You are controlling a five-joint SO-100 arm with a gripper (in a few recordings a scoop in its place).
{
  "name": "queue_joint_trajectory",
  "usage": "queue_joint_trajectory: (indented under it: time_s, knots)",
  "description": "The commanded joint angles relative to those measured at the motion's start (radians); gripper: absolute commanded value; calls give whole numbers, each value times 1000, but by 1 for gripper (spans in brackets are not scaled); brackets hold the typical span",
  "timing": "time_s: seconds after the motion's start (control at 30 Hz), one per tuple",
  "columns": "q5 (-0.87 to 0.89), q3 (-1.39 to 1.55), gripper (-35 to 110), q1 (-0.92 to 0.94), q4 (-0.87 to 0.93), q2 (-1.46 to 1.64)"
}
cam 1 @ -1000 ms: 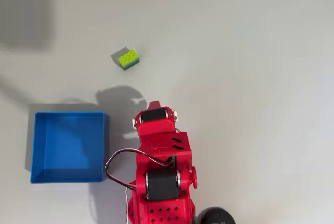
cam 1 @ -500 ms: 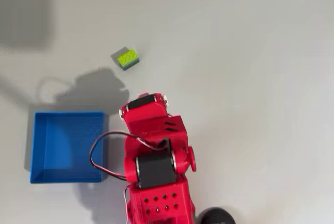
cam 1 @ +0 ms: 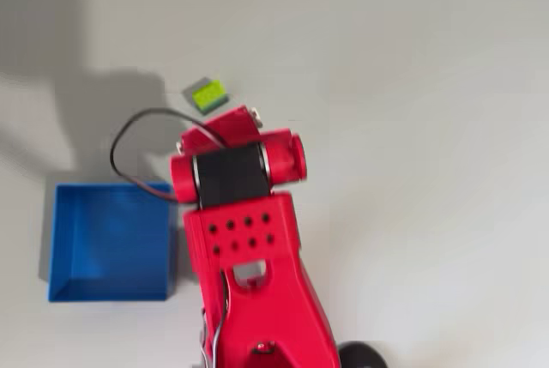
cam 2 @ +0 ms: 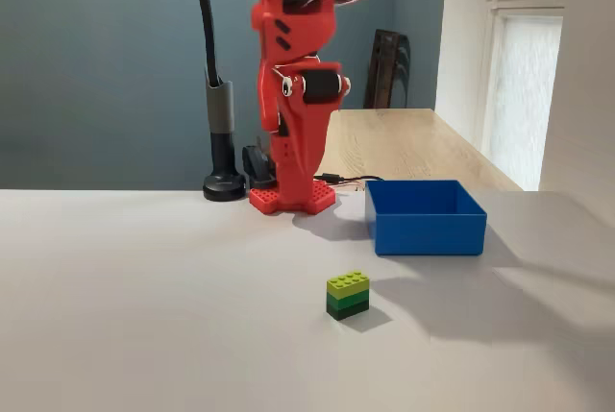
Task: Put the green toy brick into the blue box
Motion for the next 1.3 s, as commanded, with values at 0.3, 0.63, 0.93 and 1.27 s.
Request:
queue_joint_trajectory:
  time_s: [0.3, 0.63, 0.93, 1.27]
  knots:
    - [-6, -368, 27, -12, 71, -376]
    - [0, -538, 32, -43, 69, -647]
    - [32, -667, 30, -94, 29, -865]
    - [15, -726, 29, -106, -91, -1006]
